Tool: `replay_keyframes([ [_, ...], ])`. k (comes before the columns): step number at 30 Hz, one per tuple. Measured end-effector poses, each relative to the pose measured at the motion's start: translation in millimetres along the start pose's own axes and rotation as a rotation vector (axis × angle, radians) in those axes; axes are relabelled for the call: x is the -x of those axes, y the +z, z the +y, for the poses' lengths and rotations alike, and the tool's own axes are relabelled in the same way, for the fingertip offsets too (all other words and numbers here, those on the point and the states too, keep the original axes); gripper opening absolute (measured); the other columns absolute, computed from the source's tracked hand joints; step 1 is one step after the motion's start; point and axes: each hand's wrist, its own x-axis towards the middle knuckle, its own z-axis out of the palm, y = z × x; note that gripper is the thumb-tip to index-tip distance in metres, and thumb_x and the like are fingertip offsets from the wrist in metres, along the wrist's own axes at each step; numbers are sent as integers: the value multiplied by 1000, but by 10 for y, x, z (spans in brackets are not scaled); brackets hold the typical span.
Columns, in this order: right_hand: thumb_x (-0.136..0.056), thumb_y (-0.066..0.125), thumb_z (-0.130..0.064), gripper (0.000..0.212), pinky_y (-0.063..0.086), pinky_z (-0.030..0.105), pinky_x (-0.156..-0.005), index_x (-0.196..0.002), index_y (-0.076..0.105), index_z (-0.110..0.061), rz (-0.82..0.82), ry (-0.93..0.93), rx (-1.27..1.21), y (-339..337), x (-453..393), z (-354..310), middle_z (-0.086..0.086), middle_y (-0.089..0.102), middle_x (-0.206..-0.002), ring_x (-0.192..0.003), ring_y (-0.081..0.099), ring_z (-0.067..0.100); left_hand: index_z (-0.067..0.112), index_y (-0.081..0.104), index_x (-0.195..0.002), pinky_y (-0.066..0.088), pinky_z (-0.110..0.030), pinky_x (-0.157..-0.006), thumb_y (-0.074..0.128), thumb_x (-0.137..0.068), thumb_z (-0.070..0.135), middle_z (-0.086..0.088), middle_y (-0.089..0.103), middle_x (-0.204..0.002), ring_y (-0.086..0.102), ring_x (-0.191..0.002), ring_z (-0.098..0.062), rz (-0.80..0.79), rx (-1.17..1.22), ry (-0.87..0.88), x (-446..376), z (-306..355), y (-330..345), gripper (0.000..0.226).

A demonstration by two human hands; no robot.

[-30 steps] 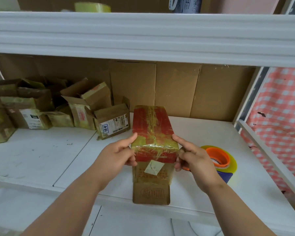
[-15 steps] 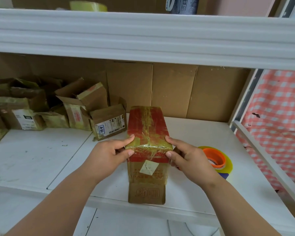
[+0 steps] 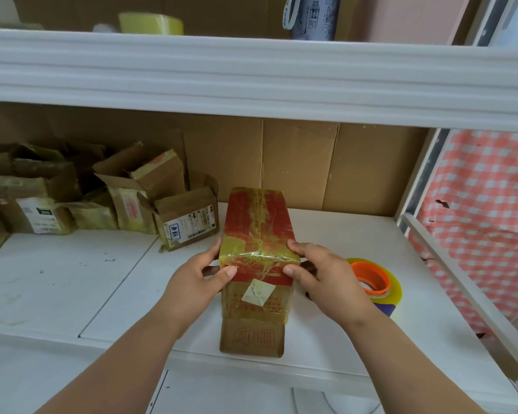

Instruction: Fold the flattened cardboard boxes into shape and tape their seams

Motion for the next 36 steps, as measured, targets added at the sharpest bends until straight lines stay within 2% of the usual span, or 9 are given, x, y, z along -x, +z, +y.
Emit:
replay_keyframes([
  [3,-92,65,-38,49,57,26,-81,-140,53,-35,7,15,-23,28,7,11,-14,58,-120,-96,61,1,51,33,-146,42,-25,-99,70,-91,29,26,59,-128,53,-114,8,-114,32,-37,24,-7,-59,70],
  [6,-95,61,-40,48,56,27,-87,-142,50,-39,-19,26,-73,15,38,23,-17,56,-126,-106,60,1,43,40,-147,43,-38,-110,59,-98,23,19,57,-139,54,-126,-3,-245,234,-126,29,-52,-176,57],
  [10,-98,57,-36,47,43,4,-88,-144,47,-37,-33,9,-57,8,47,-5,-19,55,-125,-113,55,-3,46,44,-144,54,-28,-94,55,-100,32,21,59,-135,58,-119,2,-168,97,-70,41,-97,-184,48],
  [12,-98,57,-34,47,39,0,-86,-144,46,-35,-15,-2,-10,38,38,-11,-18,55,-123,-110,53,-2,47,47,-142,56,-23,-85,56,-99,33,23,64,-125,61,-110,5,-83,17,-47,53,-85,-141,46],
  [17,-99,56,-31,48,44,13,-94,-145,45,-32,43,-14,10,94,76,-46,-16,54,-120,-111,52,0,43,54,-138,56,-29,-90,60,-97,33,27,71,-101,65,-100,0,42,-29,-48,64,-55,-33,43],
  [23,-102,47,-34,46,46,25,-102,-149,41,-33,91,4,-16,49,122,-46,-16,53,-129,-121,50,5,41,53,-139,45,-2,-79,65,-94,31,30,66,-110,59,-98,19,60,34,-6,82,104,25,48],
  [25,-103,44,-34,46,43,22,-104,-149,42,-33,126,37,-59,16,133,-40,-16,53,-135,-125,49,5,44,52,-138,44,-2,-77,68,-92,31,29,65,-113,56,-101,21,44,51,8,82,178,37,50],
  [30,-105,43,-26,34,42,0,-76,-136,48,-39,201,97,-222,-77,193,-42,-27,60,-115,-104,55,-15,41,56,-135,41,3,-66,61,-97,24,28,62,-115,54,-89,28,5,122,39,82,357,98,42],
  [36,-104,43,-19,32,49,9,-73,-131,52,-35,237,110,-307,-79,315,-1,-31,63,-100,-95,60,-8,41,52,-138,44,1,-68,46,-104,12,22,49,-141,53,-93,29,-111,192,43,96,453,174,44],
])
